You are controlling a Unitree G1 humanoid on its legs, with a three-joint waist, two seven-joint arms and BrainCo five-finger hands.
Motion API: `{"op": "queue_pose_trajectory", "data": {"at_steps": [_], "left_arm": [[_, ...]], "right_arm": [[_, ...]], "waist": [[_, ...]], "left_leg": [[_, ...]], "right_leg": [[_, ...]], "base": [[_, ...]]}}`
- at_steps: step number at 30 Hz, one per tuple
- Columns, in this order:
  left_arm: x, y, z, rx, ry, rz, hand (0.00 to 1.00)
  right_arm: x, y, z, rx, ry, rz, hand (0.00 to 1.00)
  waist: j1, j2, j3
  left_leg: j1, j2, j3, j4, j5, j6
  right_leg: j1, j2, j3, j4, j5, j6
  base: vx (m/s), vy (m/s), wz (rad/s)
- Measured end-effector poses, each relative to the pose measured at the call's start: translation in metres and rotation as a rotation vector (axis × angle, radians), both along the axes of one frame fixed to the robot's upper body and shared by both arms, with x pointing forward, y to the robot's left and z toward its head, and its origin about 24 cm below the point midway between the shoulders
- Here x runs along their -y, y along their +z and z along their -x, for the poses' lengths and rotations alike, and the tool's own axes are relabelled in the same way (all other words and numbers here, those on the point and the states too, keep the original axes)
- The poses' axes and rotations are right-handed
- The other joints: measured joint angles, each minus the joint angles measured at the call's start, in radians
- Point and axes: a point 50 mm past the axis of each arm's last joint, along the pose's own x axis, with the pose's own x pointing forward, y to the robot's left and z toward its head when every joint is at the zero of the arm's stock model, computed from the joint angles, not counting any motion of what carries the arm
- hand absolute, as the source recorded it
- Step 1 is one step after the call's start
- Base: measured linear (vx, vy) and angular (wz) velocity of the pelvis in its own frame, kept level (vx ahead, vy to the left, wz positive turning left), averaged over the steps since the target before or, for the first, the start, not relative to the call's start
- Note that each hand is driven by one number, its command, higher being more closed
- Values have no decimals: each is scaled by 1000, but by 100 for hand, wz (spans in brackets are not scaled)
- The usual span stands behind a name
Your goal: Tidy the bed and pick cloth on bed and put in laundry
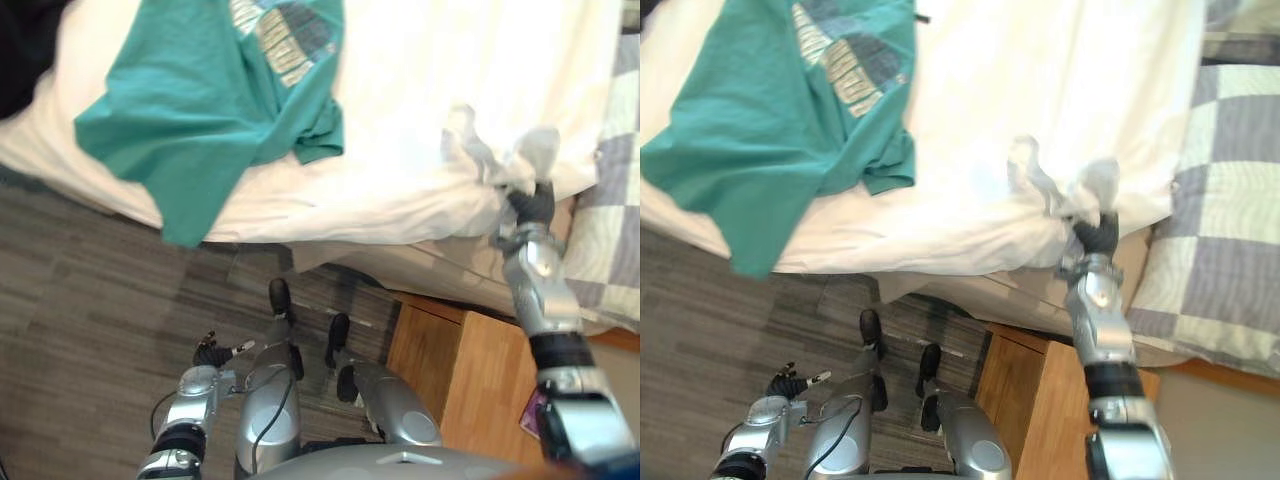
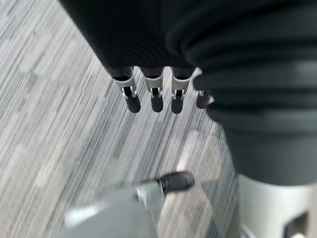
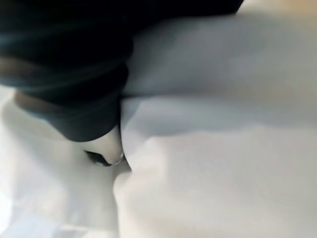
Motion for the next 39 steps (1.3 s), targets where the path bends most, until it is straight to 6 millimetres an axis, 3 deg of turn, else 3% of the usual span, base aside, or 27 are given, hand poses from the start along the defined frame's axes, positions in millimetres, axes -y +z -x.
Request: {"op": "queue_pose_trajectory", "data": {"at_steps": [2,6,7,13,18,22,25,27,28,30,32,34,35,36,39], "left_arm": [[7,-6,7,-39,-30,22,0],[13,-17,29,-111,-31,58,0],[14,-22,40,-141,-23,66,0],[23,-40,84,-277,9,132,0],[32,-46,101,-303,29,199,0],[34,-47,108,-296,81,248,0],[36,-49,110,-294,109,291,0],[36,-50,109,-294,114,301,0],[36,-50,109,-292,109,312,0],[36,-50,111,-296,103,325,0],[37,-50,112,-307,101,336,0],[38,-50,113,-312,97,337,0],[39,-50,115,-315,97,339,0],[39,-51,117,-320,97,340,0],[38,-50,122,-325,105,333,0]], "right_arm": [[-1,-22,17,-58,-22,-27,0],[-5,-42,33,-86,-46,-81,0],[-6,-50,40,-103,-54,-104,0],[0,-101,80,-213,-205,-343,0],[5,-139,141,-299,-406,-496,0],[-2,-170,189,-450,-552,-599,0],[6,-184,229,-523,-733,-639,0],[12,-183,240,-529,-806,-622,0],[15,-182,243,-539,-838,-594,100],[19,-176,238,-550,-841,-523,100],[26,-155,213,-462,-798,-434,100],[34,-127,182,-342,-724,-337,100],[39,-105,163,-253,-662,-269,100],[40,-85,149,-173,-612,-230,100],[33,-38,114,28,-435,-209,100]], "waist": [[-9,7,-39],[-21,27,-112],[-21,39,-145],[-49,105,-196],[-57,144,-226],[-53,153,-263],[-52,155,-289],[-54,154,-292],[-52,154,-302],[-53,153,-312],[-53,155,-314],[-53,164,-319],[-57,160,-335],[-58,173,-337],[-59,169,-349]], "left_leg": [[22,-11,5,-5,0,0],[77,-13,19,-6,-10,0],[88,-13,28,-6,-13,2],[163,-36,85,-7,-48,15],[239,-60,178,-7,-108,29],[277,-78,255,-7,-155,27],[300,-100,284,-7,-186,28],[320,-111,295,-7,-200,35],[327,-118,296,-7,-203,35],[335,-129,276,-7,-211,35],[352,-132,262,-7,-215,35],[361,-131,250,-6,-220,34],[358,-125,246,-6,-221,35],[356,-118,240,-6,-221,35],[357,-95,228,-5,-219,33]], "right_leg": [[21,-12,8,5,-36,3],[69,-15,21,18,-70,10],[75,-17,26,20,-82,19],[126,-43,80,16,-92,37],[179,-79,117,2,-93,54],[205,-119,116,-14,-87,63],[223,-146,115,-24,-87,63],[242,-158,115,-30,-88,63],[249,-165,115,-33,-88,63],[259,-173,104,-31,-86,64],[273,-175,67,-17,-86,64],[275,-172,50,-5,-86,63],[272,-165,50,-2,-82,58],[272,-156,49,1,-76,49],[264,-130,49,22,-72,40]], "base": [[26,-38,-2],[9,-17,-3],[22,0,-13],[36,58,-26],[65,94,-42],[65,104,-48],[87,88,-19],[95,63,-13],[94,48,-10],[120,20,2],[104,-21,10],[92,-43,18],[103,-71,26],[107,-106,29],[51,-112,16]]}}
